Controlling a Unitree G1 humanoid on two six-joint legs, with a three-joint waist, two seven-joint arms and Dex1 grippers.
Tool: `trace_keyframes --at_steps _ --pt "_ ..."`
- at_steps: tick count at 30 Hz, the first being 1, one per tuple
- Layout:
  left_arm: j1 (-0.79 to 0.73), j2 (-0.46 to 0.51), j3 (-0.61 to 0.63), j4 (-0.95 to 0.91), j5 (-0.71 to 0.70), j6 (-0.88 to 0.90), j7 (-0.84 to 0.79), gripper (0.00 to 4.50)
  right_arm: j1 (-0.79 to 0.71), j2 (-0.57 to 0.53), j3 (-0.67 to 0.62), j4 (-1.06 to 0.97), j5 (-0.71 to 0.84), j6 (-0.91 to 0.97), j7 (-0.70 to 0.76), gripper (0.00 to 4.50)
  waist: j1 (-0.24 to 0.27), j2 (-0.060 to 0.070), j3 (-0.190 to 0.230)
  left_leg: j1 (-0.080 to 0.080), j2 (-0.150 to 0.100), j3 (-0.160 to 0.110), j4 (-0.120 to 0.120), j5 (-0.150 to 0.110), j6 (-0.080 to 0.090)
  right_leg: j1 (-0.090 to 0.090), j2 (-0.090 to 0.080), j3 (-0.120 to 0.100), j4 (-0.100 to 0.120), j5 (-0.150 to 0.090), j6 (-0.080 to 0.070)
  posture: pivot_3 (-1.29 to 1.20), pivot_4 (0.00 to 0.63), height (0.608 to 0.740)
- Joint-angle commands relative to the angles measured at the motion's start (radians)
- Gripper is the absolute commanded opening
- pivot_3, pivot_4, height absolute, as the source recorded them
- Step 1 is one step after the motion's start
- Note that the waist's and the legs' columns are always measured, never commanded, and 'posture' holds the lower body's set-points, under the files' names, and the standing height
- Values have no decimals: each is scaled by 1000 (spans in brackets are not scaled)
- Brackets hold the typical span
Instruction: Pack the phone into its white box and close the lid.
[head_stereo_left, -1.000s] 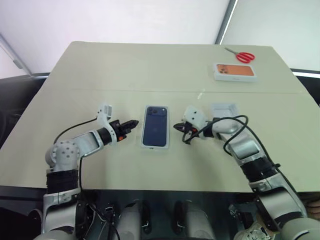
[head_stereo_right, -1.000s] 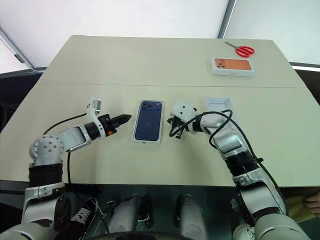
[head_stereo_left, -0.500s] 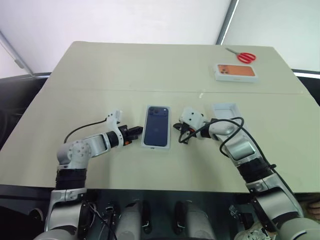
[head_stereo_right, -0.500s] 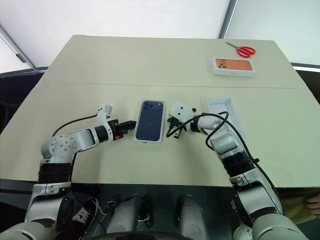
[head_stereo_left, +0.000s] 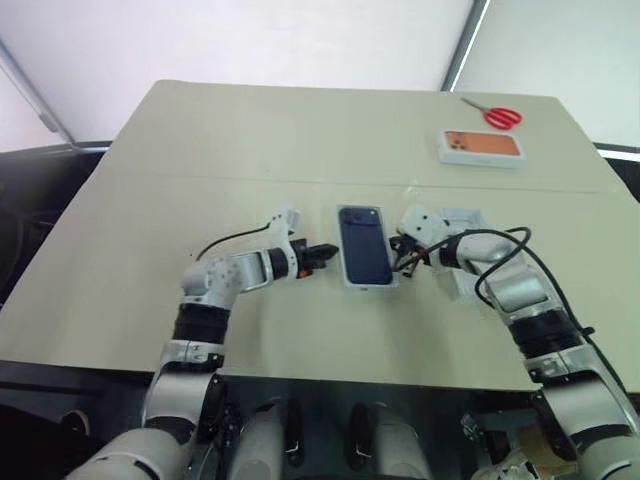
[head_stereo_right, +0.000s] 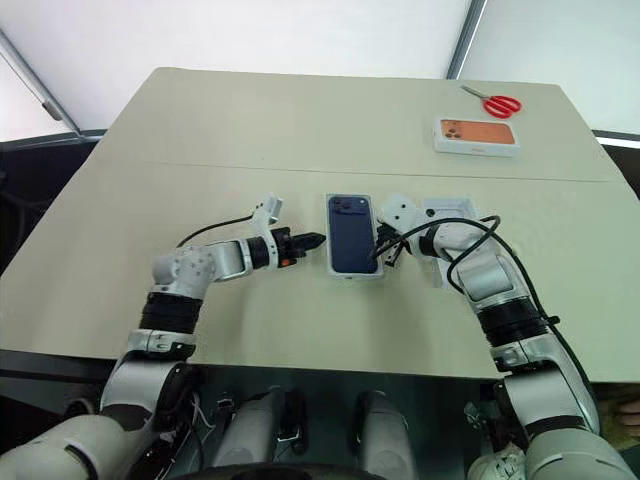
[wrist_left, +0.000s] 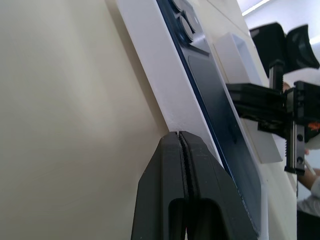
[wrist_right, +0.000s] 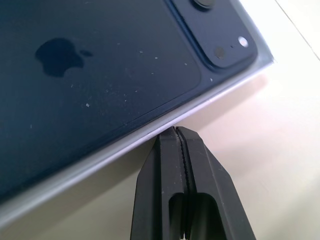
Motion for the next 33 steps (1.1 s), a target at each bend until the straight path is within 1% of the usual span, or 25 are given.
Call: trace_keyframes --at_steps 1,7,11,17,21,26,29,33 --pt "-86 -58 -53 101 49 -77 -85 71 2 -8 -18 -20 4 -25 7 0 0 0 0 0 0 0 0 0 0 0 1 0 0 0 0 0 150 738" --pt "-185 -113 -67 291 138 -182 -169 71 55 -44 -40 -43 -10 -19 9 0 2 0 0 0 1 0 1 0 1 1 1 -1 -1 0 0 0 150 738" --pt "-200 -151 -96 344 192 -227 -225 71 83 -82 -74 -34 -17 -24 6 0 6 0 0 0 1 -1 2 -1 2 2 0 -2 -1 0 0 0 150 738" --pt "-237 -201 -84 432 253 -286 -258 71 92 -117 -94 -20 -16 -29 5 0 6 0 0 0 -2 -2 3 -3 5 3 -4 -3 -3 0 0 0 150 738" --pt "-267 -207 -56 489 269 -310 -264 71 96 -122 -99 -22 -19 -29 6 0 3 0 0 0 -2 -2 3 -3 5 3 -4 -3 -3 0 1 0 150 738" --pt "-282 -204 -48 520 291 -337 -277 71 92 -109 -98 -22 -19 -24 3 0 2 0 0 0 -2 -2 3 -3 5 3 -4 -3 -3 0 1 0 150 738" --pt "-282 -199 -40 519 300 -347 -276 71 84 -108 -90 -20 -25 -28 2 0 2 0 0 0 -2 -2 3 -3 5 3 -4 -3 -3 0 1 0 150 738" --pt "-269 -168 -29 464 301 -337 -282 71 66 -109 -92 -12 -29 -36 -1 0 -1 1 0 0 -2 -2 3 -3 5 3 -4 -3 -2 0 1 0 150 738"
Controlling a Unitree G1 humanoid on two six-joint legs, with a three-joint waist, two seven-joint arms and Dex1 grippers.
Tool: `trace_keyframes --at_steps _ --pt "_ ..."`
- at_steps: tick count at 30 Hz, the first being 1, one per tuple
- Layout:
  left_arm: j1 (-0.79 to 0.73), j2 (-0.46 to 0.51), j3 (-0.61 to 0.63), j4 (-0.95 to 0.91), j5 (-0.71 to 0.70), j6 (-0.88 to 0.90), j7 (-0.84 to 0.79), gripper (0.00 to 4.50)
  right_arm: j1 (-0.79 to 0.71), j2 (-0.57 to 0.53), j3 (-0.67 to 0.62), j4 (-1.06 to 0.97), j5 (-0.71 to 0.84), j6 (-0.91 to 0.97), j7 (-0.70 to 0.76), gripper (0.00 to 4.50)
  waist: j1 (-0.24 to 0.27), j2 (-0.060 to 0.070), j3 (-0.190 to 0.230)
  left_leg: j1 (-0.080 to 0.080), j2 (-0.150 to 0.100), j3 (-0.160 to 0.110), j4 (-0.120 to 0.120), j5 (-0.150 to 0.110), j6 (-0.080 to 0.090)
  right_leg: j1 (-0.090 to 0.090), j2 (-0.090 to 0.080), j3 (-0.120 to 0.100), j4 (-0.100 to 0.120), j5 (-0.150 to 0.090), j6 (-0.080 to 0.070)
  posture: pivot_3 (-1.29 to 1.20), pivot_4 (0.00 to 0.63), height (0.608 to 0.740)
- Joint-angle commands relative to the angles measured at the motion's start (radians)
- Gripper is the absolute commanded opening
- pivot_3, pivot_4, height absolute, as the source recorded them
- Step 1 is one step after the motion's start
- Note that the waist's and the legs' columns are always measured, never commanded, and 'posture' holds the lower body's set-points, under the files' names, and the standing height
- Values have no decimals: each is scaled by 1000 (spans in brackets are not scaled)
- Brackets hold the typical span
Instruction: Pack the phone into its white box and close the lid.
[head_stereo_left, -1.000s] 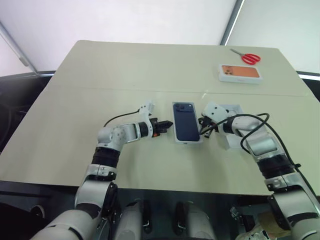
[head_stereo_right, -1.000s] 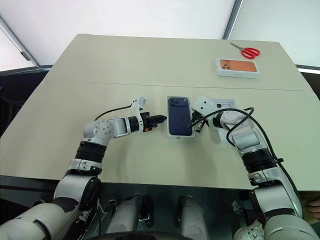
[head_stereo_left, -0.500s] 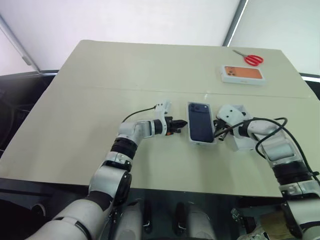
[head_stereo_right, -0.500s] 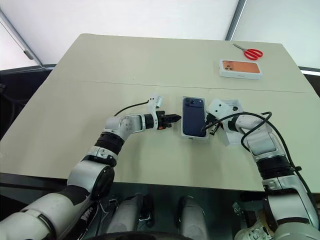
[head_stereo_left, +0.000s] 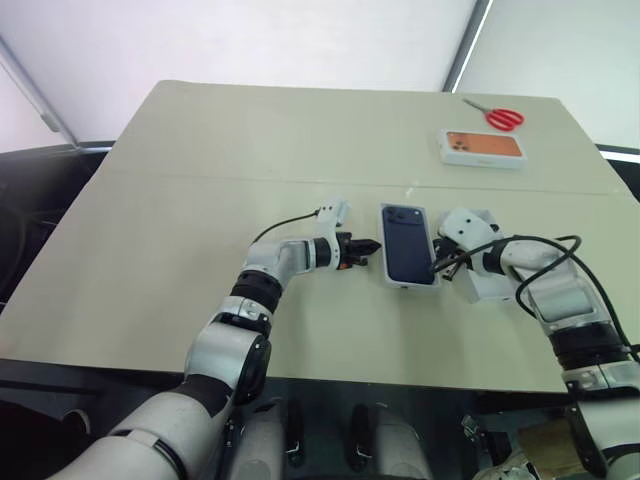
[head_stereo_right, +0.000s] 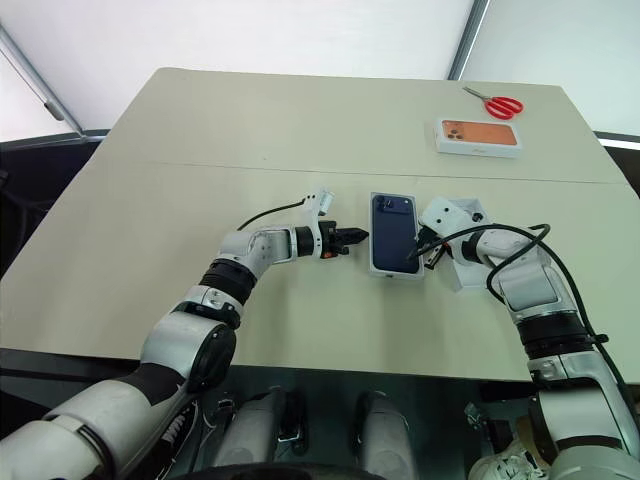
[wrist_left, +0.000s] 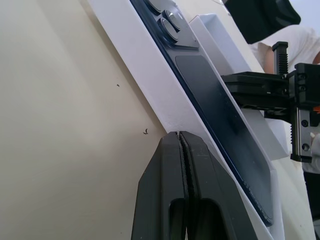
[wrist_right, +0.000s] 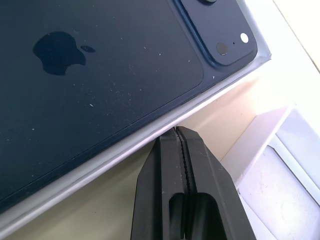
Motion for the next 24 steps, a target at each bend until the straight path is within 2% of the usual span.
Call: trace_keyframes --at_steps 1,6,11,15,21,24 --pt "0 11 15 -73 -17 18 -21 71 -32 4 8 -1 -9 -26 1 0 -3 1 0 0 0 0 0 0 0 0 0 0 0 0 0 0 150 738" --pt "24 78 54 -186 -45 76 -5 71 -83 17 6 53 -23 -42 -32 0 -14 3 2 -1 1 0 0 1 2 -1 1 0 1 0 0 0 150 738" --pt "88 141 78 -370 -80 134 5 71 -161 34 19 203 -73 -86 -114 0 -24 4 3 0 1 0 0 2 2 -1 2 0 1 1 1 0 150 738" --pt "162 198 72 -521 -90 144 -4 71 -187 30 27 257 -89 -109 -118 0 -25 5 3 0 1 1 0 3 2 -1 3 0 2 1 2 0 150 738" --pt "236 330 69 -653 -88 114 -62 71 -178 51 -36 153 38 -18 -18 0 -27 6 4 1 3 2 0 4 1 0 8 1 2 1 2 0 150 738" --pt "237 397 59 -667 -85 118 -102 71 -96 -10 -10 58 52 -4 83 0 -21 6 4 1 4 2 0 4 0 0 8 2 2 1 2 0 150 738"
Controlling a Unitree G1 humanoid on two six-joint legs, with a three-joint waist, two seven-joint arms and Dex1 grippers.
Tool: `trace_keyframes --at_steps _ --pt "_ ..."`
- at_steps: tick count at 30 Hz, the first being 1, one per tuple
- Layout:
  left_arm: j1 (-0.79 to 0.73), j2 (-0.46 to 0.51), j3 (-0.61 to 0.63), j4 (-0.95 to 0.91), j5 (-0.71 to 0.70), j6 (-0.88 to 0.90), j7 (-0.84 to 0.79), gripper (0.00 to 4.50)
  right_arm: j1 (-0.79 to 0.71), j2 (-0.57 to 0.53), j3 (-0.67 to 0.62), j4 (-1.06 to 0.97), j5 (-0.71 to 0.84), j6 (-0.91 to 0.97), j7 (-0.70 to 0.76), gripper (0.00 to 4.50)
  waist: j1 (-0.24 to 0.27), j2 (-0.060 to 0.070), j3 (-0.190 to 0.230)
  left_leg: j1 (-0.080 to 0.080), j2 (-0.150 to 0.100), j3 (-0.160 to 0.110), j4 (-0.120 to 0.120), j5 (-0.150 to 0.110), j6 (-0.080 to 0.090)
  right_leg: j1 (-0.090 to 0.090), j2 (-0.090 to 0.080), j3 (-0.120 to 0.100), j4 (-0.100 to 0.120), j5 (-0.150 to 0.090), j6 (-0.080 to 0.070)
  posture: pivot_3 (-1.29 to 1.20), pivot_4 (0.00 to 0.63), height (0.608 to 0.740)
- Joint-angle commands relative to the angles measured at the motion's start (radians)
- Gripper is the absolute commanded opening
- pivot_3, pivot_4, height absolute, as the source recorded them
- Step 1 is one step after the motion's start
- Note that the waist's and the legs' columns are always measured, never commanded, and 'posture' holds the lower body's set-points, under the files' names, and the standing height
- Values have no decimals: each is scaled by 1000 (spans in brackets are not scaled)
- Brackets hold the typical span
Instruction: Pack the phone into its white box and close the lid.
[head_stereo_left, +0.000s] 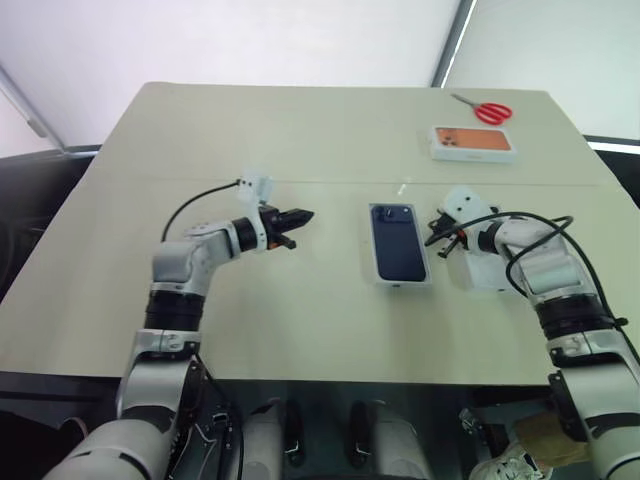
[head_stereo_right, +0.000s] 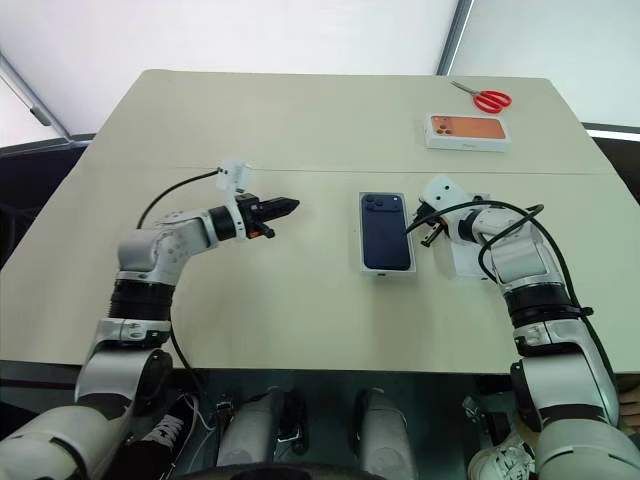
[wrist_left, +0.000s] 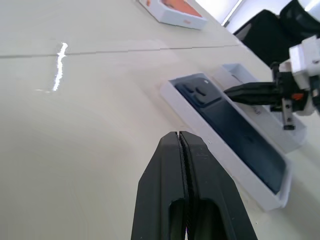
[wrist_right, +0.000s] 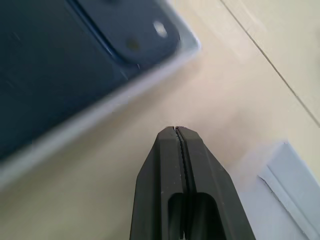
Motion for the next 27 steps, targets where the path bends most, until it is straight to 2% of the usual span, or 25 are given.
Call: trace_keyframes --at_steps 1,17,22,25,27 --pt "-9 57 -4 -43 -13 -17 -48 71 74 -63 -8 -105 22 13 79 0 4 0 0 0 0 0 0 0 0 0 0 0 0 0 0 0 150 738" --pt "66 174 3 -156 -47 -56 -116 71 201 -161 -65 -213 41 84 72 0 4 0 0 0 0 0 0 -1 -3 0 -2 1 -1 0 0 0 150 738" --pt "79 188 4 -168 -53 -61 -124 71 192 -137 -103 -271 98 150 77 0 0 0 0 0 0 0 0 0 -1 0 -2 1 0 0 0 0 150 738" --pt "90 221 -14 -173 -71 -20 -171 900 154 -114 -164 -339 242 336 126 847 -5 1 1 0 1 0 0 0 -1 0 -1 1 0 0 0 0 150 738" --pt "97 241 -22 -169 -59 -46 -190 1884 125 -136 -171 -373 269 399 134 1856 -3 2 1 0 1 0 0 0 -1 -1 -1 1 0 0 0 0 150 738"
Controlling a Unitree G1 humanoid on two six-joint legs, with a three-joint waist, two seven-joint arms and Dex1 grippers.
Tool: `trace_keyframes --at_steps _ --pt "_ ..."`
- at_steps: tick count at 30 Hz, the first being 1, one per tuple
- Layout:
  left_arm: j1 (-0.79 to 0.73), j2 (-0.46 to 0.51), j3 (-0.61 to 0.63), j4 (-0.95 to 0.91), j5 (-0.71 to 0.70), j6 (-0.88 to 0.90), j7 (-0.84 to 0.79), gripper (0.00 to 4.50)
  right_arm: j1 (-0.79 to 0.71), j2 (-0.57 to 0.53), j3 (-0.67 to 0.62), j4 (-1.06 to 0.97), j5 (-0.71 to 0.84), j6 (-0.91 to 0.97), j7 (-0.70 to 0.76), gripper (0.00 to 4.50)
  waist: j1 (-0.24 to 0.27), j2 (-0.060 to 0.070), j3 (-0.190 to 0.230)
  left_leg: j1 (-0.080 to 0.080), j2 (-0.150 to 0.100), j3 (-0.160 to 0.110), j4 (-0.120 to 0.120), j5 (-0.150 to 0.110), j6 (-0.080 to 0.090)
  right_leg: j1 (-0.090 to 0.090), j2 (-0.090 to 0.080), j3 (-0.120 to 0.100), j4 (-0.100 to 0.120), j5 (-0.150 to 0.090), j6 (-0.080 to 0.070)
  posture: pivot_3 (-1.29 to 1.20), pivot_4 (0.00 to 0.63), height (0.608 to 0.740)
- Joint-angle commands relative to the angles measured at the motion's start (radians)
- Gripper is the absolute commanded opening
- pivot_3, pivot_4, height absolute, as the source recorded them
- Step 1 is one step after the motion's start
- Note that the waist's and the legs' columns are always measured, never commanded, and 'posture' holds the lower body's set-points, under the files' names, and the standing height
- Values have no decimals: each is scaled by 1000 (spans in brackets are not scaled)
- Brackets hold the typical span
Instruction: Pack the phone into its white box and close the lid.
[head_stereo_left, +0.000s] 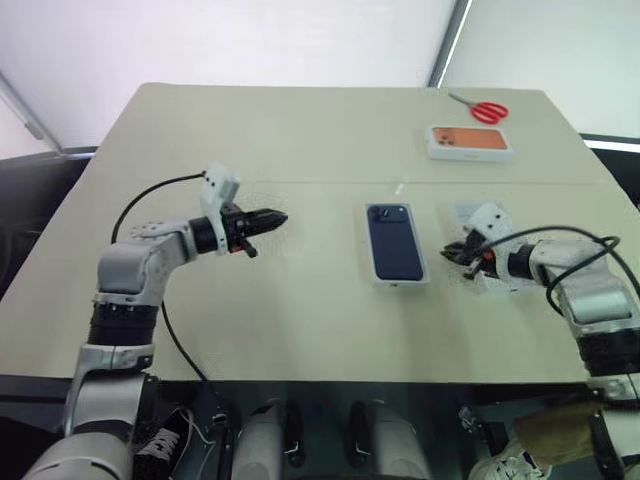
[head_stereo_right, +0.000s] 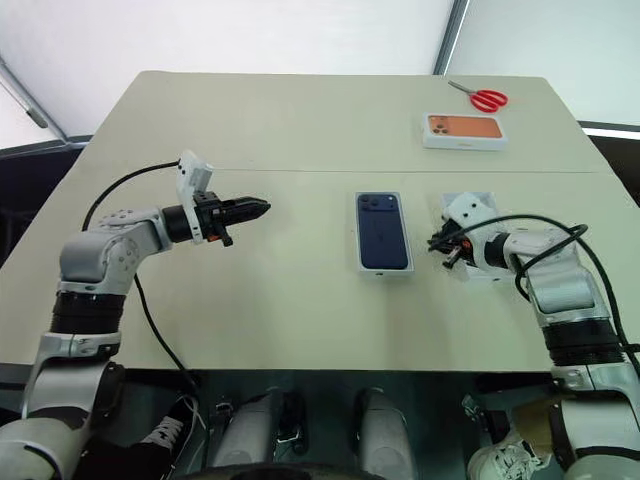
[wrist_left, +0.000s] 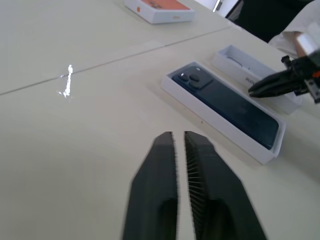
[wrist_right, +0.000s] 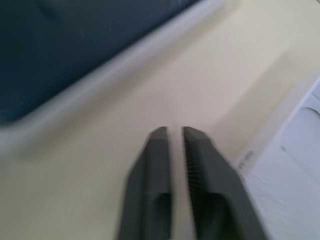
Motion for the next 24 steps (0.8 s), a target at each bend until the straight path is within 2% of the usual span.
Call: trace_keyframes --at_steps 1,5,10,17,24 --pt "9 49 -5 -34 -11 -37 -64 2335 -89 -43 -54 -78 67 140 10 2321 1 0 0 0 0 0 0 0 0 0 0 0 0 0 0 0 150 738" --pt "30 79 -15 -45 1 -104 -119 4477 -139 -99 -18 -82 50 258 -14 4476 9 0 0 -1 0 0 0 -2 -2 -1 -2 0 0 0 -1 0 150 738" --pt "56 86 -17 -55 1 -179 -163 4477 -236 -91 -39 -100 97 484 -88 4476 2 1 0 -3 -2 0 0 -3 -2 -3 -4 0 -1 -1 -5 0 150 738" --pt "111 73 -30 -86 43 -398 -194 4477 -130 -58 -50 -183 112 740 -235 4476 3 1 0 -4 -1 0 -1 -3 -2 -4 -5 0 -1 -1 -5 0 150 738" --pt "146 63 -46 -104 54 -479 -205 4477 -125 -56 -45 -207 106 808 -322 4476 3 2 0 -6 -1 1 -1 -2 -2 -6 -3 0 0 2 -4 0 150 738"
